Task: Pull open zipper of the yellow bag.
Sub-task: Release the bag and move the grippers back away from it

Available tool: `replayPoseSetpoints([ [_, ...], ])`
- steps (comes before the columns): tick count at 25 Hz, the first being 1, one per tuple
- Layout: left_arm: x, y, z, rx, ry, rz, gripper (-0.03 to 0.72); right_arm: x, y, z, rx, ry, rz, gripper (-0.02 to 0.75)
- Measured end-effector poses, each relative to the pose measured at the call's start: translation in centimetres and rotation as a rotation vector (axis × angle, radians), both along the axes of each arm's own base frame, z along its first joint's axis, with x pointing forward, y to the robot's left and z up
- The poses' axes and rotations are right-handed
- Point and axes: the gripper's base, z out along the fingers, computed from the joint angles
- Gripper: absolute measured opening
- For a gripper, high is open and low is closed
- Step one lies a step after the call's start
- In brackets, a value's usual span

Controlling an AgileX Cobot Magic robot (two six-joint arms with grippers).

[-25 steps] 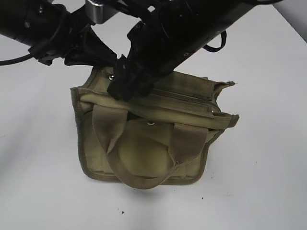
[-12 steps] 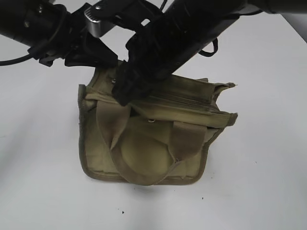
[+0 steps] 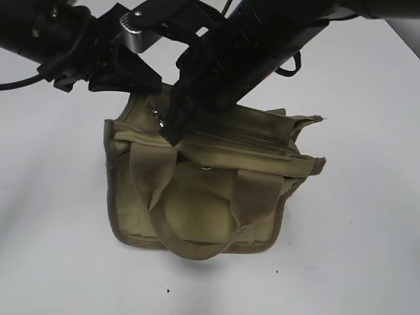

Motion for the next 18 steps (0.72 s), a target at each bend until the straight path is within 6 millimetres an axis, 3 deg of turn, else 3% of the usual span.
replayPoseSetpoints([
  [10, 0.0, 0.0, 0.0, -0.007, 0.005, -0.001, 0.022, -0.2, -0.4, 0.8, -0.007, 0.048, -0.041, 0.008],
  [12, 0.0, 0.0, 0.0, -0.008, 0.006, -0.001, 0.022, -0.2, -0.4, 1.3, 0.023, 0.028, -0.055, 0.063],
  [15, -0.1, 0.0, 0.1, -0.009, 0.005, 0.000, 0.022, 0.0, -0.2, 1.7, 0.060, 0.014, -0.072, 0.220],
  [18, -0.1, -0.1, 0.1, -0.011, 0.006, 0.000, 0.022, 0.0, -0.2, 1.8, 0.074, 0.013, -0.078, 0.284],
])
